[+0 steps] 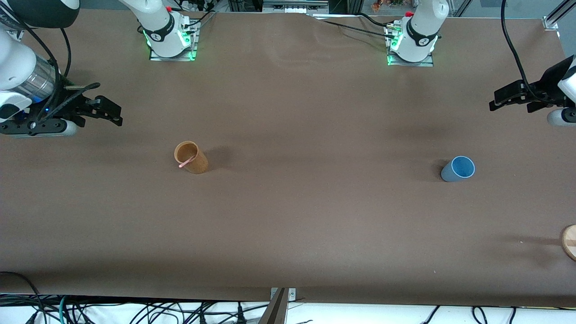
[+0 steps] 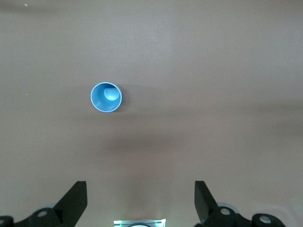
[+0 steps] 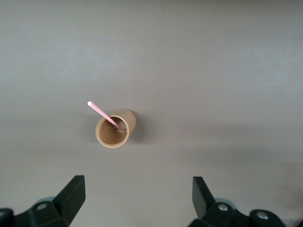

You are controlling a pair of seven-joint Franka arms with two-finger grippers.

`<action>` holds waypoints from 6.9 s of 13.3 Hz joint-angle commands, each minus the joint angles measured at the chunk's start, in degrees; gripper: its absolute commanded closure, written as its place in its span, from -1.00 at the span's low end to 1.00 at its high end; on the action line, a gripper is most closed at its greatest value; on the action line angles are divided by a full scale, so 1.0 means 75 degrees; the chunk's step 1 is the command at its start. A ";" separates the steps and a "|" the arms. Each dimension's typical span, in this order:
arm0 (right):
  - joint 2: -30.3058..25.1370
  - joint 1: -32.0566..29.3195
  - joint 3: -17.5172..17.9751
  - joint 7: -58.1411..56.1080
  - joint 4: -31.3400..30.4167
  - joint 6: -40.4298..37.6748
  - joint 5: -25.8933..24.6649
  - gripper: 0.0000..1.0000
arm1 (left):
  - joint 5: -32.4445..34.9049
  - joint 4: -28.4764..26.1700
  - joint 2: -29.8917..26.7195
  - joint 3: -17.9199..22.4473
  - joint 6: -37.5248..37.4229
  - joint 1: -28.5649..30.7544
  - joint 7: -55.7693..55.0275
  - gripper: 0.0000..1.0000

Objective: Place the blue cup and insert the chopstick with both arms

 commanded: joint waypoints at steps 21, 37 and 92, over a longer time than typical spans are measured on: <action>0.1432 0.0439 0.0119 -0.0069 0.0145 0.0479 0.0067 -1.00 | 0.0133 -0.0033 0.0599 -0.0059 0.0074 0.0074 -0.0009 -1.00; 0.3242 0.1227 0.0108 -0.0081 -0.0137 0.1920 -0.0004 0.12 | 0.1235 -0.2785 0.2148 -0.0059 0.4783 0.0109 0.0038 -1.00; 0.1906 0.1286 0.0131 -0.1077 0.3918 -0.2287 0.0113 1.00 | 0.0520 0.1302 0.5697 -0.1770 0.4902 -0.4191 -0.5597 1.00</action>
